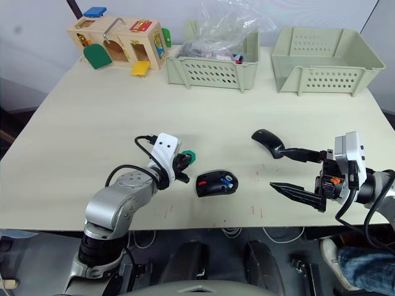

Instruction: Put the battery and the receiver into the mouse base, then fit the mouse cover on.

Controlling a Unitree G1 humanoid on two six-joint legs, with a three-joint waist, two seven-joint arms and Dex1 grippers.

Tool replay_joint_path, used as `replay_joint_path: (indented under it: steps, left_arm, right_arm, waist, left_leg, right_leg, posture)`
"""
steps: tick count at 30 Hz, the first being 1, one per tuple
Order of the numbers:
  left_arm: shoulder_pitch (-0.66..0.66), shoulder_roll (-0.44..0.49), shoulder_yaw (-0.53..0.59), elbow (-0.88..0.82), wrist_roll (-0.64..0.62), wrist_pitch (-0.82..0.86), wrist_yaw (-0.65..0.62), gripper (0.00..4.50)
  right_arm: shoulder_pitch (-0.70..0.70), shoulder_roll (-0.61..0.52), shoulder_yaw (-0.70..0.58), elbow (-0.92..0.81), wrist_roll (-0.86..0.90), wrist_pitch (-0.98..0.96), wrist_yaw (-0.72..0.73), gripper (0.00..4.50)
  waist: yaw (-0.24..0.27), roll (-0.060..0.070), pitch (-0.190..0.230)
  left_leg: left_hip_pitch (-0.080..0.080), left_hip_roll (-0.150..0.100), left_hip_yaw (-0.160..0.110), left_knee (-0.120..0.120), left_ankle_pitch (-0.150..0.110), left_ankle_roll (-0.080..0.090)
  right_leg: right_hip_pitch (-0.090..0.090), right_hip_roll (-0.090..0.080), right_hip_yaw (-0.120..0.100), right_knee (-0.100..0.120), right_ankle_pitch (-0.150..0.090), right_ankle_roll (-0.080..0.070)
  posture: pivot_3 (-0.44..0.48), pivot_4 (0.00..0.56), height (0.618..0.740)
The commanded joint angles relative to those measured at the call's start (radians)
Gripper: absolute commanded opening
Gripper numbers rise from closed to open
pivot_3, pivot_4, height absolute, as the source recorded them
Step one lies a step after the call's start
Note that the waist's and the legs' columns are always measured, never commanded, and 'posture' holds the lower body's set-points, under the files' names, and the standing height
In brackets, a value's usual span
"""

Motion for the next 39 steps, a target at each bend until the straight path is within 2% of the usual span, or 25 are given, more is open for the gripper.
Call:
replay_joint_path:
  steps: [1,2,3,12,18,23,25,26,28,30,33,35,39]
  left_arm:
    - [0.01,-0.004,0.006,-0.014,0.007,-0.01,0.0,0.97]
    - [0.011,-0.003,0.005,-0.015,0.008,-0.012,-0.001,0.41]
    - [0.011,-0.002,0.003,-0.015,0.01,-0.015,0.001,0.18]
    - [0.011,0.008,0.021,-0.043,-0.001,-0.027,-0.013,0.18]
    - [0.031,0.124,0.125,-0.169,-0.159,-0.044,-0.225,0.18]
    - [0.002,0.277,0.193,-0.176,-0.286,-0.104,-0.437,0.18]
    - [-0.062,0.367,0.205,-0.127,-0.338,-0.155,-0.58,0.18]
    - [-0.105,0.411,0.203,-0.096,-0.359,-0.186,-0.66,0.18]
    - [-0.162,0.462,0.187,-0.046,-0.381,-0.229,-0.751,0.18]
    - [-0.217,0.494,0.144,0.004,-0.376,-0.278,-0.824,0.18]
    - [-0.291,0.512,0.093,0.065,-0.369,-0.33,-0.903,0.18]
    - [-0.334,0.52,0.054,0.103,-0.348,-0.373,-0.956,0.18]
    - [-0.453,0.502,-0.03,0.206,-0.295,-0.453,-1.038,0.18]
  right_arm:
    - [-0.006,-0.001,-0.029,-0.019,0.012,-0.009,0.0,4.5]
    - [-0.006,-0.001,-0.029,-0.018,0.012,-0.01,0.001,4.5]
    - [-0.008,-0.001,-0.029,-0.017,0.013,-0.009,0.001,4.5]
    - [-0.02,-0.003,-0.028,-0.016,0.022,0.0,-0.008,4.5]
    - [-0.067,-0.023,0.005,-0.058,0.055,0.09,-0.114,4.5]
    - [-0.141,-0.008,0.046,-0.085,0.07,0.152,-0.229,4.5]
    - [-0.208,-0.023,0.072,-0.098,0.176,0.235,-0.278,4.5]
    - [-0.258,-0.043,0.086,-0.115,0.192,0.294,-0.359,4.5]
    - [-0.34,-0.083,0.109,-0.124,0.219,0.399,-0.485,4.5]
    - [-0.421,-0.097,0.135,-0.081,0.356,0.482,-0.558,4.5]
    - [-0.491,-0.093,0.176,0.022,0.626,0.549,-0.662,4.5]
    - [-0.522,-0.095,0.207,0.075,0.739,0.564,-0.735,4.5]
    - [-0.651,-0.088,0.332,0.217,1.014,0.521,-1.011,4.5]
  waist:
    - [0.0,0.0,0.0]
    - [0.0,0.0,0.0]
    - [0.0,0.0,0.0]
    - [0.0,0.0,0.0]
    - [-0.002,0.0,0.0]
    - [0.001,0.0,0.0]
    - [0.0,-0.001,0.001]
    - [0.0,-0.001,0.002]
    - [-0.001,0.0,0.003]
    - [-0.001,0.0,0.004]
    - [0.0,-0.001,0.004]
    - [0.0,-0.003,0.006]
    - [-0.003,-0.003,0.009]
  left_leg:
    - [0.0,0.0,0.0,0.0,0.0,0.0]
    - [0.0,0.0,0.0,0.0,0.0,0.0]
    - [0.0,0.0,0.0,0.0,0.0,0.0]
    - [0.0,0.0,0.0,0.0,0.0,0.0]
    - [0.0,0.001,0.0,0.0,0.0,0.0]
    - [0.0,0.001,0.0,0.0,0.0,0.0]
    - [0.0,0.0,0.0,0.0,0.0,0.0]
    - [-0.001,0.0,0.0,0.0,0.0,0.0]
    - [-0.002,0.0,0.0,0.0,0.0,0.0]
    - [-0.001,0.0,0.001,0.0,0.0,0.0]
    - [-0.002,0.0,0.001,-0.001,0.0,0.0]
    - [-0.004,0.0,0.001,-0.001,0.0,0.0]
    - [-0.004,0.0,0.002,0.0,0.0,0.0]
  right_leg:
    - [0.0,0.0,0.0,0.0,0.0,0.0]
    - [0.0,0.0,0.0,0.0,0.0,0.0]
    - [0.0,0.0,0.0,0.0,0.0,0.0]
    - [0.0,0.0,0.0,0.0,0.0,0.0]
    - [-0.001,0.0,0.0,0.0,0.0,0.0]
    - [-0.001,0.0,0.0,0.0,0.0,0.0]
    - [0.0,0.0,0.0,0.0,0.0,0.0]
    - [0.0,0.0,0.0,0.0,0.0,0.0]
    - [-0.002,0.0,-0.001,0.001,0.0,-0.001]
    - [-0.002,0.0,0.0,0.0,0.0,-0.001]
    - [-0.001,0.0,0.0,-0.002,0.0,-0.001]
    - [-0.001,0.0,-0.001,-0.003,0.0,-0.001]
    - [-0.002,0.0,-0.001,-0.004,0.0,0.0]
  posture:
    - [0.0,0.15,0.74]
    - [0.0,0.15,0.74]
    - [0.0,0.15,0.74]
    - [0.0,0.15,0.74]
    - [0.0,0.15,0.74]
    - [0.0,0.15,0.74]
    - [0.0,0.15,0.74]
    - [0.0,0.15,0.74]
    - [0.0,0.15,0.74]
    - [0.0,0.15,0.74]
    - [0.0,0.15,0.74]
    - [0.0,0.15,0.74]
    - [0.0,0.15,0.74]
